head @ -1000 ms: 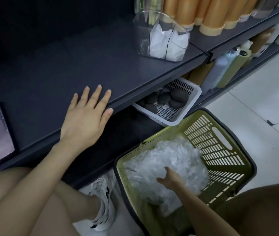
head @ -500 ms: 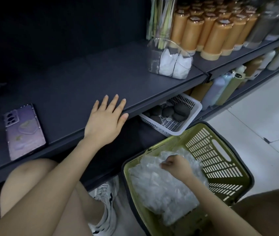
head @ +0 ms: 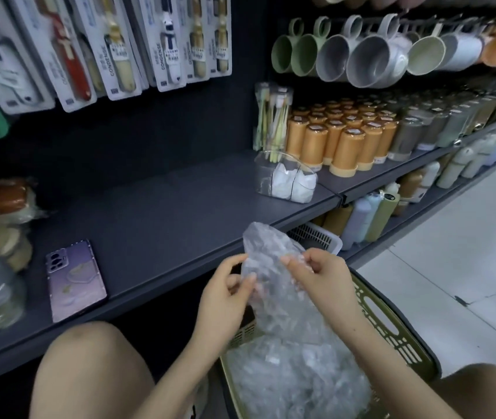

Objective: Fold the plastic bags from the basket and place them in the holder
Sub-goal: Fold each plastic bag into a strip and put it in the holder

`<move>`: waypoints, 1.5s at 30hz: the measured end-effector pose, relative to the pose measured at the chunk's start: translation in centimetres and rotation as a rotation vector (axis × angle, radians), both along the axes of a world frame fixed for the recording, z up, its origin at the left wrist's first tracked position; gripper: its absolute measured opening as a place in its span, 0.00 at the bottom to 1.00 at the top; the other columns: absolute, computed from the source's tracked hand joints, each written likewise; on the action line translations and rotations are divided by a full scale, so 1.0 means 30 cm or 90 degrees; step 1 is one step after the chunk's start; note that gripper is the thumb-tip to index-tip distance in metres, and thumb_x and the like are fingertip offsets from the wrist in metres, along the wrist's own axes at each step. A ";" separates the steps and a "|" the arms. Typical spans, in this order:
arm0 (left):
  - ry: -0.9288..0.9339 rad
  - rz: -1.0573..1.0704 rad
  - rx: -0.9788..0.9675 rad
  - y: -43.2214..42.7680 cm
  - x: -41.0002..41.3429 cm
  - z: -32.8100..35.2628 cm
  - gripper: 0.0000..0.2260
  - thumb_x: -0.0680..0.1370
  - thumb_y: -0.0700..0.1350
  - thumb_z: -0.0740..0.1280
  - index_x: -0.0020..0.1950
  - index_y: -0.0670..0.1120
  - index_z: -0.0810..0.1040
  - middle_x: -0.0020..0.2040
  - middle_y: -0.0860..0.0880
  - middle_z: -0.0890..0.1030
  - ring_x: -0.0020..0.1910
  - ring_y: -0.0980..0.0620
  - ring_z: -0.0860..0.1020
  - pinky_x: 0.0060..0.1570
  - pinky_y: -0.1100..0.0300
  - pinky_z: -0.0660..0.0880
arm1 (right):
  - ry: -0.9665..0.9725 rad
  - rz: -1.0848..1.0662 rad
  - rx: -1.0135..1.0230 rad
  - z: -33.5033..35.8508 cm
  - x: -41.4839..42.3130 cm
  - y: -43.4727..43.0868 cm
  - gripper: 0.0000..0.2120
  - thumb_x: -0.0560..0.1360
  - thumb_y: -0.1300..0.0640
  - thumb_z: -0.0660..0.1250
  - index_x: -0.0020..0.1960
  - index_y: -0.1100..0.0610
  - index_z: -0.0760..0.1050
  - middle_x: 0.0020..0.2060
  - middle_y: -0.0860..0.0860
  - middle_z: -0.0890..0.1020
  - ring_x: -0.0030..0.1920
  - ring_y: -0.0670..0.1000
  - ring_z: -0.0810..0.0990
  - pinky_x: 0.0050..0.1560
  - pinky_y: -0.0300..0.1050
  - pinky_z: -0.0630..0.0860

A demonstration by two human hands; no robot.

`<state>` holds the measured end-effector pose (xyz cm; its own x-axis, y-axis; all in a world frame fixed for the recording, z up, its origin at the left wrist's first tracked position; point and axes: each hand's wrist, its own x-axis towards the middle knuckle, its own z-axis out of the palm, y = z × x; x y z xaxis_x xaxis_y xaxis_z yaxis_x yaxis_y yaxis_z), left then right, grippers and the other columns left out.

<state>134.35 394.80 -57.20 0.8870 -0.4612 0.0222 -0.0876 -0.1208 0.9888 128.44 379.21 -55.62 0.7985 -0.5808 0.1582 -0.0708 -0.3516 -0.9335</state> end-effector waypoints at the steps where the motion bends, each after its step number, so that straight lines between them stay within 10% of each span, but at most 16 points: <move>1: 0.048 0.015 -0.054 0.010 0.012 0.005 0.10 0.80 0.40 0.64 0.61 0.46 0.75 0.38 0.46 0.84 0.40 0.51 0.82 0.44 0.56 0.80 | -0.002 0.004 0.029 0.018 -0.009 -0.011 0.22 0.73 0.50 0.72 0.32 0.65 0.69 0.24 0.58 0.71 0.26 0.48 0.68 0.29 0.41 0.65; 11: 0.013 0.016 0.052 0.160 0.217 0.058 0.07 0.80 0.38 0.65 0.51 0.47 0.81 0.46 0.42 0.84 0.44 0.48 0.81 0.44 0.62 0.78 | 0.014 0.015 0.314 0.139 -0.089 -0.160 0.14 0.65 0.54 0.73 0.31 0.60 0.71 0.23 0.52 0.70 0.24 0.49 0.65 0.24 0.38 0.66; 15: -0.299 0.149 0.197 0.140 0.212 0.122 0.06 0.75 0.53 0.69 0.50 0.56 0.77 0.50 0.56 0.77 0.52 0.53 0.77 0.56 0.55 0.74 | 0.019 0.000 0.275 0.179 -0.072 -0.090 0.17 0.71 0.55 0.73 0.29 0.59 0.72 0.23 0.52 0.73 0.23 0.47 0.66 0.25 0.36 0.65; 19: -0.489 0.019 0.243 0.025 0.027 0.187 0.26 0.67 0.67 0.65 0.57 0.53 0.78 0.50 0.58 0.76 0.50 0.57 0.72 0.51 0.64 0.68 | -0.024 0.031 0.302 0.220 -0.032 0.040 0.16 0.73 0.57 0.72 0.29 0.59 0.73 0.24 0.51 0.73 0.24 0.46 0.66 0.26 0.35 0.64; 24: -0.265 0.045 0.051 -0.014 -0.045 0.188 0.10 0.70 0.51 0.74 0.45 0.63 0.77 0.43 0.63 0.82 0.46 0.65 0.78 0.44 0.74 0.70 | -0.029 0.128 0.285 0.251 -0.036 0.127 0.14 0.75 0.55 0.69 0.33 0.61 0.80 0.29 0.52 0.80 0.30 0.48 0.73 0.30 0.36 0.68; 29: -0.154 0.017 -0.026 0.048 0.000 0.185 0.08 0.73 0.47 0.74 0.48 0.59 0.82 0.45 0.54 0.84 0.46 0.53 0.82 0.52 0.53 0.78 | -0.074 -0.009 0.054 0.230 -0.046 0.023 0.05 0.76 0.54 0.68 0.47 0.52 0.83 0.42 0.43 0.84 0.42 0.34 0.78 0.43 0.27 0.70; 33: -0.025 -0.103 -0.119 0.086 0.023 0.200 0.09 0.70 0.47 0.72 0.50 0.50 0.84 0.49 0.45 0.84 0.50 0.45 0.83 0.52 0.50 0.78 | 0.016 0.232 -0.022 0.220 -0.036 -0.054 0.24 0.73 0.52 0.73 0.64 0.37 0.71 0.62 0.29 0.71 0.62 0.24 0.64 0.57 0.24 0.64; 37: 0.019 -0.187 -0.170 0.125 0.040 0.213 0.11 0.71 0.44 0.71 0.52 0.45 0.83 0.49 0.41 0.84 0.48 0.43 0.83 0.47 0.57 0.78 | 0.092 0.381 0.060 0.201 -0.024 -0.082 0.34 0.67 0.49 0.74 0.69 0.36 0.67 0.66 0.38 0.73 0.69 0.37 0.66 0.67 0.42 0.67; 41: 0.010 -0.190 -0.158 0.163 0.061 0.224 0.10 0.71 0.36 0.67 0.47 0.47 0.84 0.45 0.43 0.84 0.45 0.46 0.83 0.44 0.60 0.77 | 0.071 0.421 0.126 0.185 -0.012 -0.084 0.33 0.66 0.59 0.75 0.68 0.48 0.70 0.44 0.50 0.81 0.48 0.48 0.79 0.53 0.41 0.74; 45: 0.029 -0.121 -0.177 0.191 0.093 0.217 0.16 0.69 0.30 0.65 0.49 0.46 0.83 0.48 0.43 0.83 0.47 0.46 0.81 0.44 0.60 0.77 | 0.031 0.353 0.114 0.163 -0.012 -0.058 0.11 0.70 0.66 0.74 0.50 0.55 0.82 0.30 0.46 0.76 0.33 0.44 0.73 0.39 0.35 0.71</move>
